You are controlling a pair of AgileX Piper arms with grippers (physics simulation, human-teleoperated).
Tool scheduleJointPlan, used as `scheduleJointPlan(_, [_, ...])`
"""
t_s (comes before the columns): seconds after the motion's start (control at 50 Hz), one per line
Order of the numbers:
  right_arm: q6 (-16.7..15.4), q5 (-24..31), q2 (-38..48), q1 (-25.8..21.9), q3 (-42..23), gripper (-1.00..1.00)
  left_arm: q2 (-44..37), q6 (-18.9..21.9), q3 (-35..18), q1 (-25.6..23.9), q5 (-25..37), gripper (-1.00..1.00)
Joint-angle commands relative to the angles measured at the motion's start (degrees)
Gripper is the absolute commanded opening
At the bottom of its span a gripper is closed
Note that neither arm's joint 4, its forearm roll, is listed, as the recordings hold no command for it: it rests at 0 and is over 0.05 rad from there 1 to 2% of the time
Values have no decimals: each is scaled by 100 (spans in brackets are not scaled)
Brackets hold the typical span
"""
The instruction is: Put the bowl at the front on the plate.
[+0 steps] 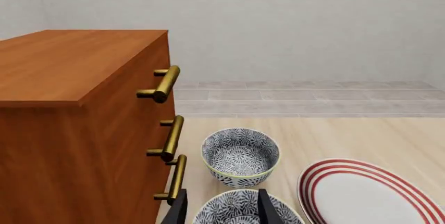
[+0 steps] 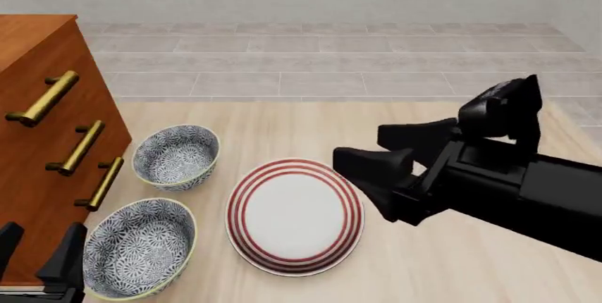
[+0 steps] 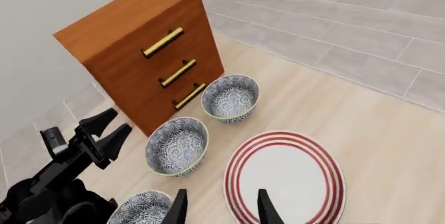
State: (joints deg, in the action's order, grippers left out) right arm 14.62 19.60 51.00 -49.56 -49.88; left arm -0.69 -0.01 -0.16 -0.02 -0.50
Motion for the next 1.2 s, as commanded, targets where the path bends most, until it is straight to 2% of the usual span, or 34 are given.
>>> scheduleJointPlan(0.02, [317, -95, 790, -507, -136, 100, 0, 0, 0, 0, 0, 100])
scheduleJointPlan(0.06, [444, -167, 910, -588, -106, 100, 1, 0, 0, 0, 0, 100])
scheduleJointPlan(0.26, [617, -481, 1319, -715, 57, 100, 0, 1, 0, -1, 0, 100])
scheduleJointPlan(0.42, [685, -687, 1665, -761, 98, 100, 0, 1, 0, 0, 0, 100])
scheduleJointPlan(0.76, [837, -1251, 2556, -1234, 19, 100, 0, 0, 0, 1, 0, 100])
scheduleJointPlan(1.02, [945, -1578, 3010, -1406, 33, 100, -1, 0, 0, 0, 0, 100])
scheduleJointPlan(1.2, [1147, -1845, 3282, -1501, 174, 100, -1, 0, 0, 0, 0, 100])
